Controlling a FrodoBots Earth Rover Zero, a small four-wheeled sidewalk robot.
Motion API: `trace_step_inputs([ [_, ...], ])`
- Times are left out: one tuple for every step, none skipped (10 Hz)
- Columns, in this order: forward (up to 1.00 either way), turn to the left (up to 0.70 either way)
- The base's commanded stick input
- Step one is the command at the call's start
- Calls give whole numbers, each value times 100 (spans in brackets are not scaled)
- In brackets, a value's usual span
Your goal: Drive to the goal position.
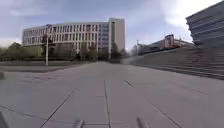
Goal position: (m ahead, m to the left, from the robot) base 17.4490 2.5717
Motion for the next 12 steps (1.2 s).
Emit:
trace_step_inputs([
  [100,0],
  [100,0],
  [100,0],
  [100,0],
  [100,0],
  [100,0],
  [100,0],
  [100,0],
  [100,0],
  [100,12],
  [100,27],
  [100,18],
])
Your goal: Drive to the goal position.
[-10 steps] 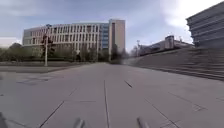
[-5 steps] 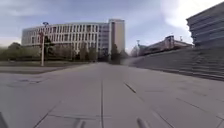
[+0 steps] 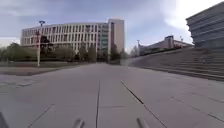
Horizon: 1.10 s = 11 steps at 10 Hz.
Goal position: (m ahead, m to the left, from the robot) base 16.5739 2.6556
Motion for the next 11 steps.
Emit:
trace_step_inputs([
  [100,0],
  [100,0],
  [100,0],
  [100,0],
  [100,0],
  [100,0],
  [100,0],
  [100,0],
  [100,0],
  [100,0],
  [100,0],
])
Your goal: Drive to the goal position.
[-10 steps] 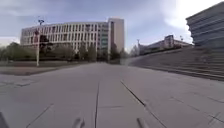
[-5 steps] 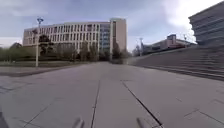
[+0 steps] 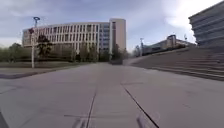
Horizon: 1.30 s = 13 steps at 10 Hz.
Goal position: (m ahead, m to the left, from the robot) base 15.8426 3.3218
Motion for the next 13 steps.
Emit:
trace_step_inputs([
  [100,0],
  [100,0],
  [100,0],
  [100,0],
  [100,0],
  [100,0],
  [100,0],
  [100,0],
  [100,0],
  [100,0],
  [100,0],
  [100,0],
  [100,0],
])
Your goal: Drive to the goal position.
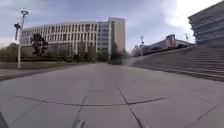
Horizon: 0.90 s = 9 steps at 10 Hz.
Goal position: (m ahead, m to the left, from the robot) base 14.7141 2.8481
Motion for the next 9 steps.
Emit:
trace_step_inputs([
  [100,0],
  [100,0],
  [100,0],
  [100,0],
  [100,0],
  [100,0],
  [100,0],
  [100,0],
  [100,0],
])
